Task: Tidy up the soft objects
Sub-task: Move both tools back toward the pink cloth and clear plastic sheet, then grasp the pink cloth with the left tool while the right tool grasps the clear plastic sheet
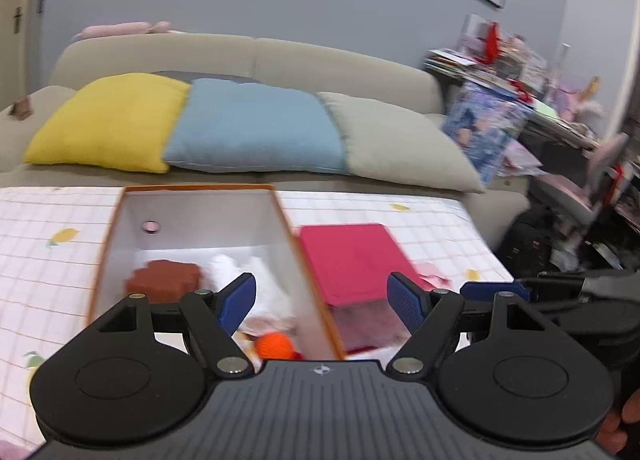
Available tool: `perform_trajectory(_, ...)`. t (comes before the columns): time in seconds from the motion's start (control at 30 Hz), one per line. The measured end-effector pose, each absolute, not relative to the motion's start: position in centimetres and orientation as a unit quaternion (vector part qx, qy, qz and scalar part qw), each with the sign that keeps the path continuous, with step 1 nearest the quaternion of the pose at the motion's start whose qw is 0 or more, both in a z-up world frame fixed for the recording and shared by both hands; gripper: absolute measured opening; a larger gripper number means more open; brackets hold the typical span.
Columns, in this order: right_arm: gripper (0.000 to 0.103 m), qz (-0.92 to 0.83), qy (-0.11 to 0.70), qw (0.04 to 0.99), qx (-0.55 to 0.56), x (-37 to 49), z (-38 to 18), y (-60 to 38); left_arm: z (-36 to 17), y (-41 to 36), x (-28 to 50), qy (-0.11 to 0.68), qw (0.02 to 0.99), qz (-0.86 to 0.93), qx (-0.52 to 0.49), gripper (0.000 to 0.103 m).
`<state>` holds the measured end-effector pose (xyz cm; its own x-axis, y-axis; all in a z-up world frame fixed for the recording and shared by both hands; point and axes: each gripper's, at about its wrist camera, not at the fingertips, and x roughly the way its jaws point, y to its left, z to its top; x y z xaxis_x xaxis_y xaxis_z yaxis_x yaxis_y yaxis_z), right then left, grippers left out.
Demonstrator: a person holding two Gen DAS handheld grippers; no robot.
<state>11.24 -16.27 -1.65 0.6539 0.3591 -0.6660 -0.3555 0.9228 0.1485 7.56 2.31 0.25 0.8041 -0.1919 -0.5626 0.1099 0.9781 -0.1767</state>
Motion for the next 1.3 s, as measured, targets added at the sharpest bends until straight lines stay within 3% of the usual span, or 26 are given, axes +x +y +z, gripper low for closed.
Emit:
perform_trajectory(0.27, 0.053, 0.115, 0.378, 0.919, 0.019, 7.7, -5.0, -20.9, -1.9, -1.6, 7.3, 0.330, 0.932, -0.142, -0.045, 0.088)
perform_trajectory(0.77, 0.066, 0.024, 0.426, 0.902, 0.065, 10.9, -8.3, -27.8, -3.8, -7.0, 8.8, 0.367, 0.911, -0.190, -0.003, 0.081)
perform_trajectory(1.03, 0.067, -0.025, 0.473, 0.873, 0.115, 14.3, -12.4, -30.6, -4.9, -12.2, 10.7, 0.347, 0.903, -0.209, 0.144, 0.081)
perform_trajectory(1.13, 0.067, -0.028, 0.456, 0.878, 0.142, 14.8, -12.7, -31.4, -5.3, -14.1, 11.7, 0.334, 0.892, -0.225, 0.207, 0.080)
perform_trajectory(1.3, 0.067, -0.045, 0.458, 0.873, 0.163, 16.1, -13.9, -32.6, -6.0, -16.4, 15.8, 0.357, 0.872, -0.238, 0.236, 0.080)
